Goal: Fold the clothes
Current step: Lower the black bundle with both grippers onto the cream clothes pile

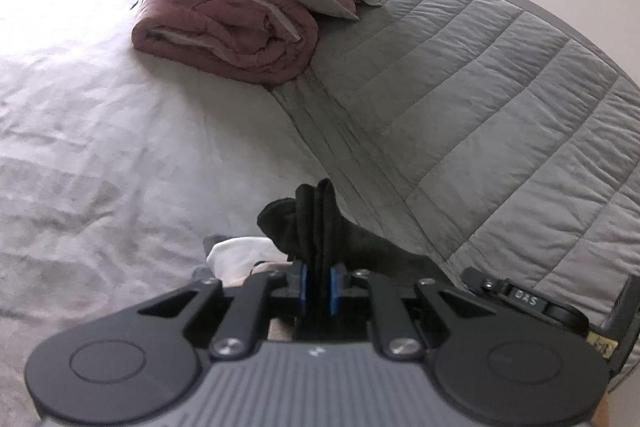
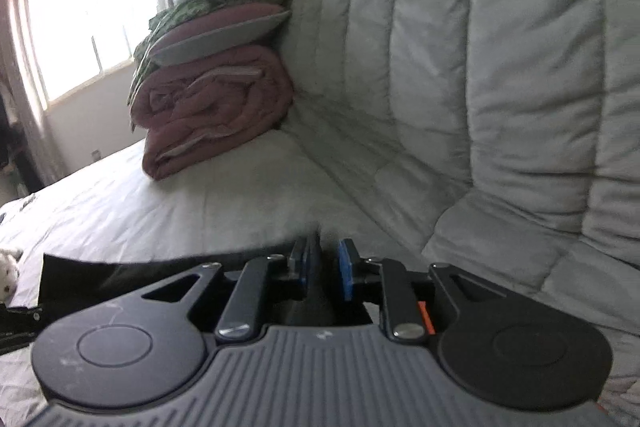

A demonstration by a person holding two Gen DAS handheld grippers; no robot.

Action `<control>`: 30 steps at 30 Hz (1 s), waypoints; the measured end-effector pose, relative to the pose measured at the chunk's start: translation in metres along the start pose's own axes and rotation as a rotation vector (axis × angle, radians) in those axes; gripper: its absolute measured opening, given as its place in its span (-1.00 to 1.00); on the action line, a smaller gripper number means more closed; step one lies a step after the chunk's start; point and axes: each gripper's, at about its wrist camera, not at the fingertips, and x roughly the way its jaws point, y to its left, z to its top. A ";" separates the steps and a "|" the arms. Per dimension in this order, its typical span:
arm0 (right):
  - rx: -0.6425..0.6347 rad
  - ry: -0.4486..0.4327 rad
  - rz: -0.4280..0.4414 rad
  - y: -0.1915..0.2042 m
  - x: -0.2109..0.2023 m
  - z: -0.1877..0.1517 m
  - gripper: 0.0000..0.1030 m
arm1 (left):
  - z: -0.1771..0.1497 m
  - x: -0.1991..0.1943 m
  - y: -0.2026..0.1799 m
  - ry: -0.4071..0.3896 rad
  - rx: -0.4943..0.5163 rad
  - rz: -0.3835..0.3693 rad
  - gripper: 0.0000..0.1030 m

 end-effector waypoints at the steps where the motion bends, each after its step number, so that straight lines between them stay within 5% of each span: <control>1: 0.016 -0.003 0.002 -0.002 -0.002 -0.001 -0.59 | 0.001 0.000 0.002 0.002 -0.007 -0.001 -0.75; 8: 0.029 -0.004 -0.018 -0.001 -0.012 -0.006 -0.59 | 0.012 -0.005 0.005 -0.012 -0.025 -0.009 -0.46; 13: 0.015 -0.026 -0.023 0.005 -0.020 -0.005 -0.59 | 0.014 -0.018 0.009 -0.050 -0.018 0.029 -0.43; 19: -0.017 -0.028 0.067 0.021 -0.030 -0.010 -0.59 | 0.010 -0.036 -0.023 -0.148 0.193 0.088 -0.38; 23: -0.071 -0.004 0.122 0.038 -0.028 -0.017 -0.59 | -0.009 -0.029 -0.055 -0.131 0.349 0.109 -0.35; 30: -0.072 0.039 0.119 0.038 -0.014 -0.031 -0.58 | -0.019 0.000 -0.061 -0.092 0.357 0.117 -0.35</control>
